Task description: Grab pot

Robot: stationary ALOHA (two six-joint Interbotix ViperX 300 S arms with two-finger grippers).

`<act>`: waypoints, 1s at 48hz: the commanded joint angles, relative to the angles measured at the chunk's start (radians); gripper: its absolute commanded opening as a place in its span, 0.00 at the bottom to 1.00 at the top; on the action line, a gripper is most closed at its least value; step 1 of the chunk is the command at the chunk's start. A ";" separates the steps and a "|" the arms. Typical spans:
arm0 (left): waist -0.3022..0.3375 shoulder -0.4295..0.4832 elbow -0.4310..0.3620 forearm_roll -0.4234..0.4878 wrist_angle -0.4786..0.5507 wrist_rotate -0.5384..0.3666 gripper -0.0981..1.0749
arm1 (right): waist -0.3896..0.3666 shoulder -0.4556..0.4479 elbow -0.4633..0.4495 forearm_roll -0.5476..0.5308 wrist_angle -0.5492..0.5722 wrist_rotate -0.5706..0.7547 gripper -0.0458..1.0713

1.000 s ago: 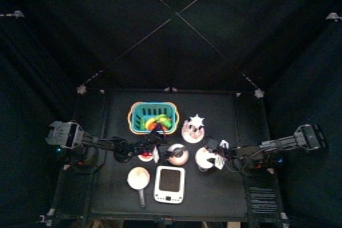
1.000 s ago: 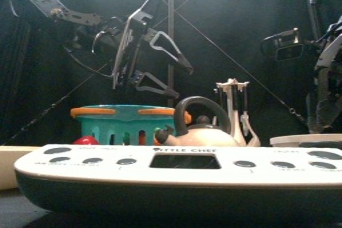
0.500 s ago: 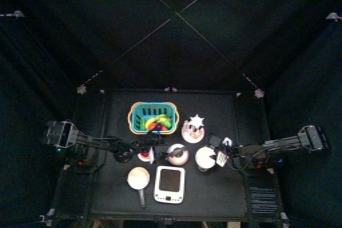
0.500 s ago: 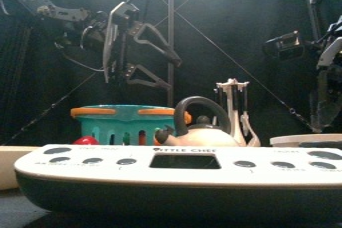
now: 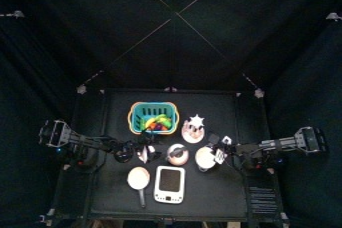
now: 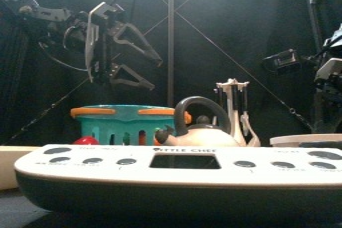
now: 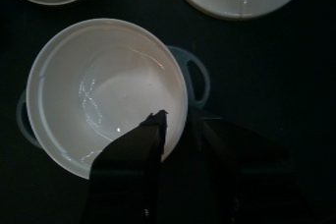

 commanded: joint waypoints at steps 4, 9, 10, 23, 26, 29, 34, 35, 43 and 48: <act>0.003 -0.015 -0.009 -0.003 -0.011 0.000 0.90 | -0.005 0.011 0.000 0.005 -0.040 0.002 0.62; 0.003 -0.015 -0.008 -0.003 -0.011 0.000 0.90 | -0.008 0.021 0.005 0.005 -0.054 0.002 0.62; 0.003 -0.015 -0.008 -0.003 -0.011 0.000 0.90 | -0.008 0.023 0.005 0.005 -0.057 0.002 0.62; 0.005 -0.014 -0.006 -0.003 -0.009 0.000 0.90 | -0.008 0.066 0.003 0.009 -0.069 0.002 0.60; 0.003 -0.015 -0.006 -0.003 -0.011 0.000 0.90 | -0.006 0.072 0.002 0.009 -0.069 0.002 0.59; 0.003 -0.015 -0.006 -0.003 -0.011 0.000 0.90 | -0.006 0.074 0.000 0.009 -0.069 0.002 0.57; 0.003 -0.014 -0.006 -0.003 -0.009 0.000 0.90 | -0.006 0.066 -0.008 0.005 -0.069 0.000 0.54; 0.003 -0.015 -0.006 -0.003 -0.011 0.000 0.90 | -0.006 0.064 -0.008 0.005 -0.069 0.000 0.54; 0.003 -0.015 -0.005 -0.003 -0.011 0.000 0.90 | -0.008 0.064 -0.014 0.003 -0.069 0.000 0.45; 0.003 -0.014 -0.005 -0.003 -0.011 0.000 0.90 | -0.006 0.064 -0.025 0.008 -0.069 0.000 0.37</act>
